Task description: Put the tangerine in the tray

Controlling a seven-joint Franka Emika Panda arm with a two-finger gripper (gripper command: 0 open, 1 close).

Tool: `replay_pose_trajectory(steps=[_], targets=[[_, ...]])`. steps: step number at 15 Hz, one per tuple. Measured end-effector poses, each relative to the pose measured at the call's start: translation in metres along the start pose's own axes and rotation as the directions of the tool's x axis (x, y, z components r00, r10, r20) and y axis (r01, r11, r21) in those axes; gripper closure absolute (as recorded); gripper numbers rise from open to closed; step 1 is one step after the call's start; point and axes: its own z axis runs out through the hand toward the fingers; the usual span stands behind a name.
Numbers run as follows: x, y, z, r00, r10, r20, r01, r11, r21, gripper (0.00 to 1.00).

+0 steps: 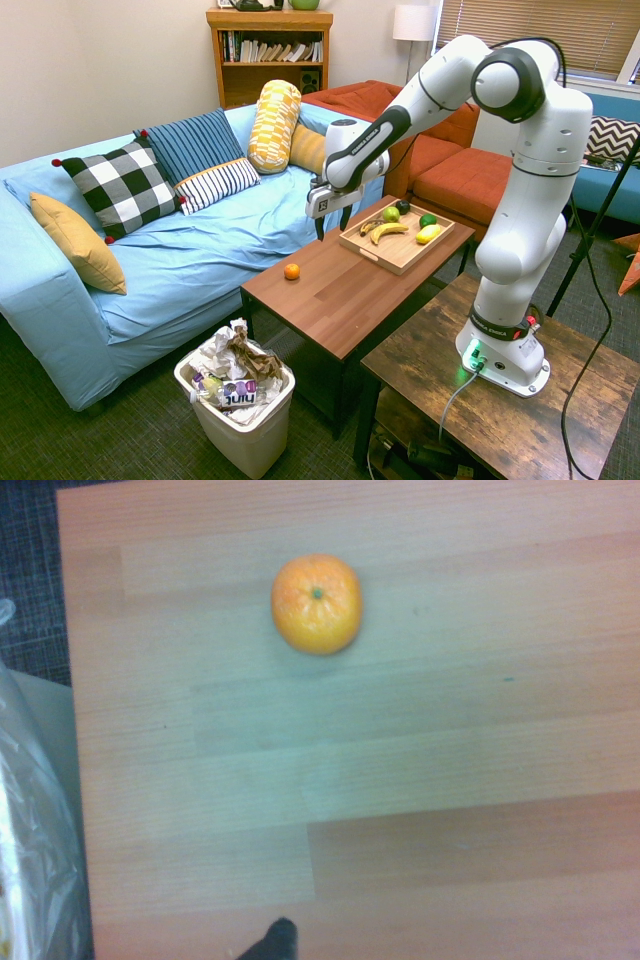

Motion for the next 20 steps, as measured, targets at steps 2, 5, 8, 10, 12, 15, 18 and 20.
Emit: replay_pose_trajectory(steps=[2,5,8,10,12,15,18,20], targets=[[0.01,-0.028,0.024,1.0,0.005,0.006,-0.005,1.0,-0.013,0.0],[0.019,-0.067,0.06,1.0,0.007,0.017,-0.006,0.999,-0.034,0.0],[0.023,-0.096,0.106,0.999,0.012,0.031,-0.01,0.997,-0.083,0.0],[0.03,-0.107,0.132,0.999,0.019,0.032,-0.016,0.994,-0.104,0.0],[0.04,-0.113,0.15,0.999,0.03,0.033,-0.026,0.992,-0.121,0.0],[0.05,-0.122,0.168,0.998,0.042,0.04,-0.036,0.99,-0.139,0.0],[0.055,-0.126,0.181,0.997,0.053,0.051,-0.045,0.987,-0.157,0.0],[0.056,-0.125,0.191,0.997,0.056,0.055,-0.046,0.985,-0.168,1.0]])
